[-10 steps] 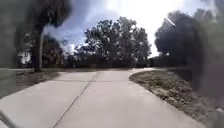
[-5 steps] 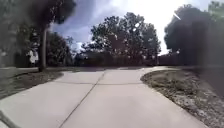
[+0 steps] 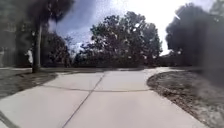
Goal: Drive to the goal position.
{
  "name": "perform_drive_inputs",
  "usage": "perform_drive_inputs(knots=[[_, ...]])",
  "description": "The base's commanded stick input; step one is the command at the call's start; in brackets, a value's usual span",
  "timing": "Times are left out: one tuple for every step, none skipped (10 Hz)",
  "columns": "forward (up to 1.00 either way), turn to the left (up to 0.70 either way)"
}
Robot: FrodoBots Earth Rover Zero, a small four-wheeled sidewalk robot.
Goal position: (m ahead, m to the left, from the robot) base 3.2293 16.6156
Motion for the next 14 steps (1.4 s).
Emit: perform_drive_inputs(knots=[[0.82,0.00],[0.82,0.00],[0.82,0.00],[0.82,0.00],[0.82,0.00],[0.82,0.00],[0.82,0.00],[0.82,0.00],[0.82,0.00],[0.82,0.00],[0.82,0.00],[0.82,0.00],[0.82,0.00],[0.82,0.00]])
